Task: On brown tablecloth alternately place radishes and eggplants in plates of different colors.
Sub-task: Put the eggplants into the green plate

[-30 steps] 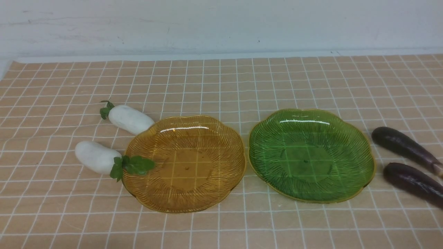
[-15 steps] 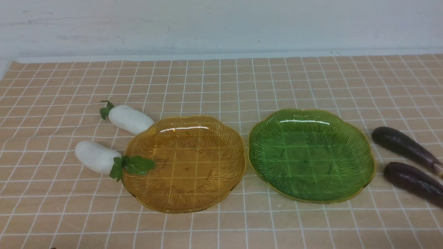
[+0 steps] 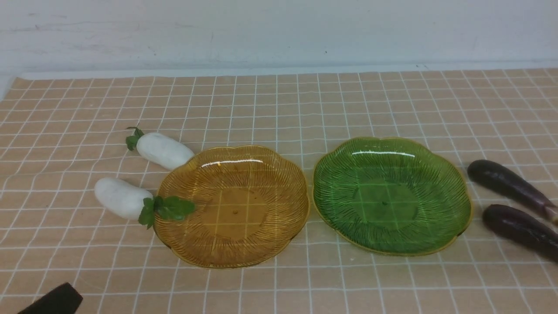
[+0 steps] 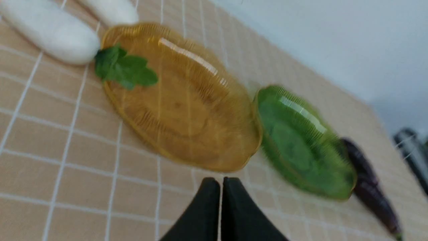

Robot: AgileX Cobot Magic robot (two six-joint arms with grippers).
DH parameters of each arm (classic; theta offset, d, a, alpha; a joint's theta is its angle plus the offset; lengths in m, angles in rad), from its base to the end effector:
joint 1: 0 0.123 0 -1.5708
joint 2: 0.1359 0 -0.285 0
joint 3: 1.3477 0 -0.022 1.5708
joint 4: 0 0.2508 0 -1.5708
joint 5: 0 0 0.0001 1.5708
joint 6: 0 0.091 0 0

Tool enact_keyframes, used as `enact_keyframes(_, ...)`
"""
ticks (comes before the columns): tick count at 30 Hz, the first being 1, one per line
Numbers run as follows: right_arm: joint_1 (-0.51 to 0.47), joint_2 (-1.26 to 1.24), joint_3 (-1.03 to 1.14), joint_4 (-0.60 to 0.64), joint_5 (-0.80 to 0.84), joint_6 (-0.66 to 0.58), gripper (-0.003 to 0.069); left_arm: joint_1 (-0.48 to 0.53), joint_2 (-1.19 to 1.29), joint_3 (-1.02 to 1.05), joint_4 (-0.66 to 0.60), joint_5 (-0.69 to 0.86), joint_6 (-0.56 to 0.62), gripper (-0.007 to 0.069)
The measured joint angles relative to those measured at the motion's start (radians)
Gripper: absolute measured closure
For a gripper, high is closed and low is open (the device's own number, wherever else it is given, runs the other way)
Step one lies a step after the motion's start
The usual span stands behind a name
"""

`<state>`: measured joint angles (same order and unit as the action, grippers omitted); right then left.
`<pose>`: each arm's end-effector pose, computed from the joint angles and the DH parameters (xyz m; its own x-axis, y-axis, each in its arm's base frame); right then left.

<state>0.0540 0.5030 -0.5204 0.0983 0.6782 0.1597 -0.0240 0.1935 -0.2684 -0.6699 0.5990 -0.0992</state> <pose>0.0943 0.0107 0.2918 -0.5496 0.2043 -0.8101 0.0238 0.9731 0.2293 0.0541 -0.0332 0.2497 -0.4736 -0.5767 -0.6656 0.0724 0.7277 -0.6820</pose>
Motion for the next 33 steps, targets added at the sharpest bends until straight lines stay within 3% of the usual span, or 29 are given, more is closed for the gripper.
enact_keyframes(2,0.0,0.186,-0.098,-0.17,0.16,0.095,0.067,0.0,0.105,-0.045,0.062,0.094,0.007,0.0628)
enact_keyframes(6,0.0,0.556,-0.248,-0.37,0.283,0.165,0.0657,0.0,0.245,-0.093,0.132,0.178,0.028,0.0611)
enact_keyframes(10,0.0,0.821,-0.371,-0.372,0.313,0.109,0.0594,0.0,0.302,-0.099,0.16,0.2,0.034,0.0533)
enact_keyframes(19,0.001,1.088,-0.538,-0.37,0.395,0.03,0.0427,0.0,0.304,-0.099,0.162,0.213,0.035,0.0351)
enact_keyframes(22,0.001,1.162,-0.584,-0.397,0.395,0.018,0.0331,0.0,0.304,-0.099,0.162,0.22,0.035,0.0309)
enact_keyframes(29,0.001,1.343,-0.604,-0.44,0.329,-0.054,0.0116,0.0,0.304,-0.099,0.162,0.227,0.04,0.0288)
enact_keyframes(33,0.001,1.399,-0.607,-0.495,0.294,-0.061,0.009,0.0,0.304,-0.099,0.163,0.227,0.041,0.0288)
